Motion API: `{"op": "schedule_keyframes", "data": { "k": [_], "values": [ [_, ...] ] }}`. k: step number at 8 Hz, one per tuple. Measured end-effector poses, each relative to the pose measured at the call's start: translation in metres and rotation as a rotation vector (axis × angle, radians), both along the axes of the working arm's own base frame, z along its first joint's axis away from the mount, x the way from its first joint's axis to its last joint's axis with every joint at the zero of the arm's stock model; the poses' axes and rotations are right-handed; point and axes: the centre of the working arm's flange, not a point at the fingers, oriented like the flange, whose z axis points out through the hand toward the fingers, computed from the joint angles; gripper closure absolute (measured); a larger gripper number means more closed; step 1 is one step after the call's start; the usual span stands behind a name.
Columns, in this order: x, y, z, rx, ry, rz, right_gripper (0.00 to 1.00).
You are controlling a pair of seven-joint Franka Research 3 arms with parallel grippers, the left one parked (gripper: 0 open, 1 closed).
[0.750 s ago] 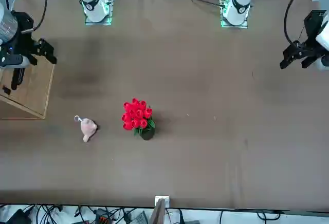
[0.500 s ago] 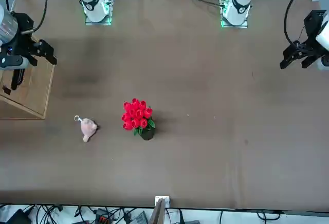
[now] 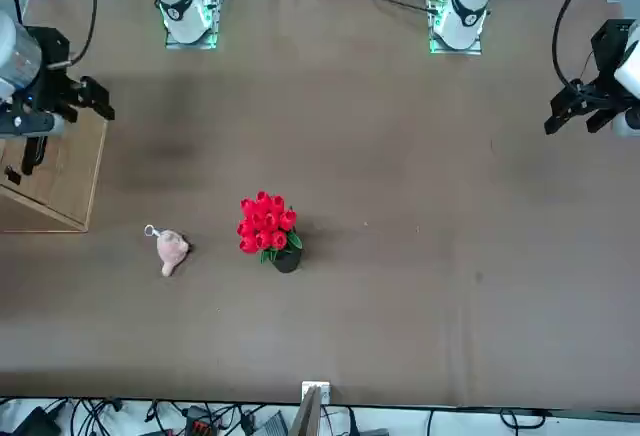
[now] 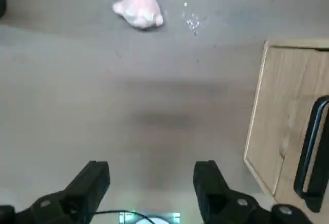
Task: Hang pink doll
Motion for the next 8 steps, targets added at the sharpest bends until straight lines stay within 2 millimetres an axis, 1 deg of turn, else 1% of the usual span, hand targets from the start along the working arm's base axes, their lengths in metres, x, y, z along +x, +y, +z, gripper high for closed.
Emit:
{"op": "schedule_keyframes", "data": {
  "k": [1,2,3,4,5,6,7,8],
  "values": [
    [-0.004,-0.001,-0.006,-0.006,0.056,-0.021,0.0],
    [-0.008,-0.003,-0.011,-0.022,0.106,-0.084,0.0],
    [-0.008,-0.003,-0.018,-0.048,0.135,-0.171,0.0],
    [-0.002,0.003,-0.029,-0.077,0.151,-0.253,0.0],
    [0.009,0.015,-0.042,-0.1,0.152,-0.338,0.0],
    [0.026,0.035,-0.057,-0.117,0.129,-0.458,0.0],
    [0.043,0.056,-0.077,-0.135,0.096,-0.599,0.0],
    [0.06,0.073,-0.102,-0.159,0.061,-0.745,0.0]
  ]
}}
